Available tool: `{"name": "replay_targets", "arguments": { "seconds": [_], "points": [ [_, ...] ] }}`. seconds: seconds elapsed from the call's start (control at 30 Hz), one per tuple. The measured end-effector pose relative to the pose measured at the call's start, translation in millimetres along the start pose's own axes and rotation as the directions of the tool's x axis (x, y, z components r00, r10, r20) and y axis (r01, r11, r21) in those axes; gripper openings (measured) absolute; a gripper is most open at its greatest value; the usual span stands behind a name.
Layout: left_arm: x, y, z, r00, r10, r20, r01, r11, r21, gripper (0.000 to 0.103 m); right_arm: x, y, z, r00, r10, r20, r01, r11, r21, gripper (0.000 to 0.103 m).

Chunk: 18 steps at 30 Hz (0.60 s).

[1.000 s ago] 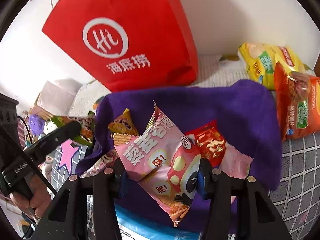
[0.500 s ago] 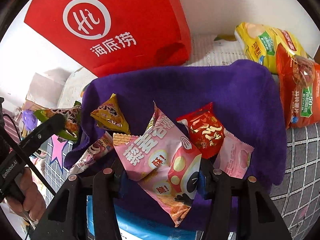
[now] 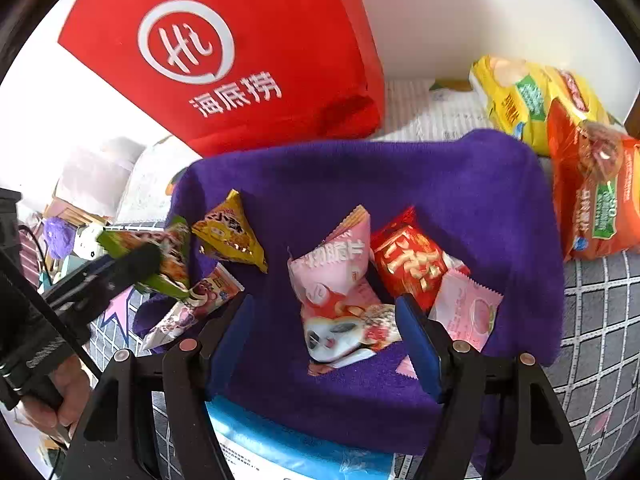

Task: Organize snacks
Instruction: 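Open the right gripper to drop the panda bag while the left lowers and releases the green bag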

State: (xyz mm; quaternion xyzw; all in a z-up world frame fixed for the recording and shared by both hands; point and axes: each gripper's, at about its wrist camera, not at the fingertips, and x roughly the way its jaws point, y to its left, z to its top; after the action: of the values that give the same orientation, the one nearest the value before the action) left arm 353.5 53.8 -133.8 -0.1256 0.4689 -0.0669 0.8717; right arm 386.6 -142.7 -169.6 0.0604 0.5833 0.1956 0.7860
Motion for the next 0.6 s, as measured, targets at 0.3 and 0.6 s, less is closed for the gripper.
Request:
{"name": "replay_targets", "arguments": {
  "seconds": [0.3,0.6],
  "points": [
    [8,-3,-2,0.999,0.010,-0.037,-0.010,1.000,0.011,0.039,-23,-4,0,0.997,-0.017,0.073,0.017,1.000,0.002,0.073],
    [13,-5,-2,0.998,0.015,-0.056,-0.014,1.000,0.018,0.039,-32,-6,1,0.993,-0.045,0.109,0.045,0.999,0.010,0.073]
  ]
}}
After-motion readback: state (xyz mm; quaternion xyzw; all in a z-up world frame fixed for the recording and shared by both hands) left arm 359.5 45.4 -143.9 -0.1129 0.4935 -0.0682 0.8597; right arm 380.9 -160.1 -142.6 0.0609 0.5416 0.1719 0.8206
